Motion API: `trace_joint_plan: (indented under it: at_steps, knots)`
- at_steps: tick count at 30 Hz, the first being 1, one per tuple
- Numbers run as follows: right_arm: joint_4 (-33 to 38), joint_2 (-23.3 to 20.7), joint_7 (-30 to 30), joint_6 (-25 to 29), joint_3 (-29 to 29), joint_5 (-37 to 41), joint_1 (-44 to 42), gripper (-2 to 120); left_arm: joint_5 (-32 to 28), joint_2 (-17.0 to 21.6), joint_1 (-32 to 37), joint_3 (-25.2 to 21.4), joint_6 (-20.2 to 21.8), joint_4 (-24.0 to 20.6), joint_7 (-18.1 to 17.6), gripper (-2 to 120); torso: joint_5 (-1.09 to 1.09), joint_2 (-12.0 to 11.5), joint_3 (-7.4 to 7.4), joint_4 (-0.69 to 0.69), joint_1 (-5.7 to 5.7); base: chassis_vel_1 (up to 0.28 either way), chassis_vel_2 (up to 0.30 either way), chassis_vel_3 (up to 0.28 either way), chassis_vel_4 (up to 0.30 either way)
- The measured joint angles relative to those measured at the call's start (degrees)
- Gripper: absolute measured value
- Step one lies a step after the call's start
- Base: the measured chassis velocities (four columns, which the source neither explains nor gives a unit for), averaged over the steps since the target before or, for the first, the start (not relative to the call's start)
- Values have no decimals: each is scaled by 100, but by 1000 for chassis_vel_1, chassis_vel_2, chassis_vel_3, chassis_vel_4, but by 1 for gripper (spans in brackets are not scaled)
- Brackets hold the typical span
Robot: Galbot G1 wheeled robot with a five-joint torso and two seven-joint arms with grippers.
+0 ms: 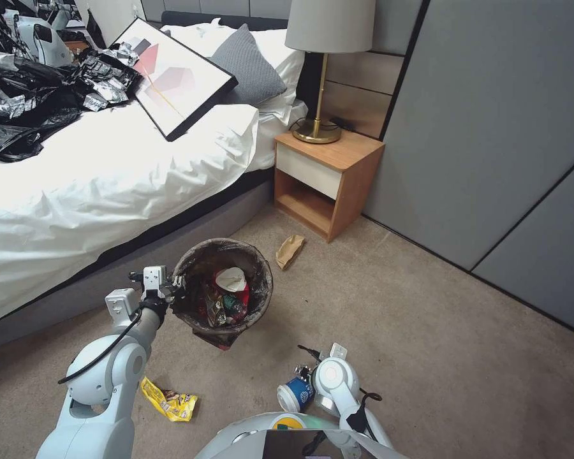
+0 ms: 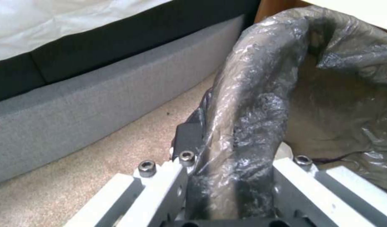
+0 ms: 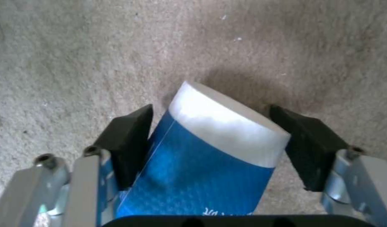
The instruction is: Pick up the trash bin, then pick up the garbage from the floor and place it into the trash bin.
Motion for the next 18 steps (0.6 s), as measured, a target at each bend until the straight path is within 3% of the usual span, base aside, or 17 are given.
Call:
trace_joint_plan:
  at_steps: [18]
  knots:
    - [-106,41,53,53,34,-65,116,63,-9,17,-24,-35,-14,66,18,6,8,1,0,3,0,0,0,0,0]
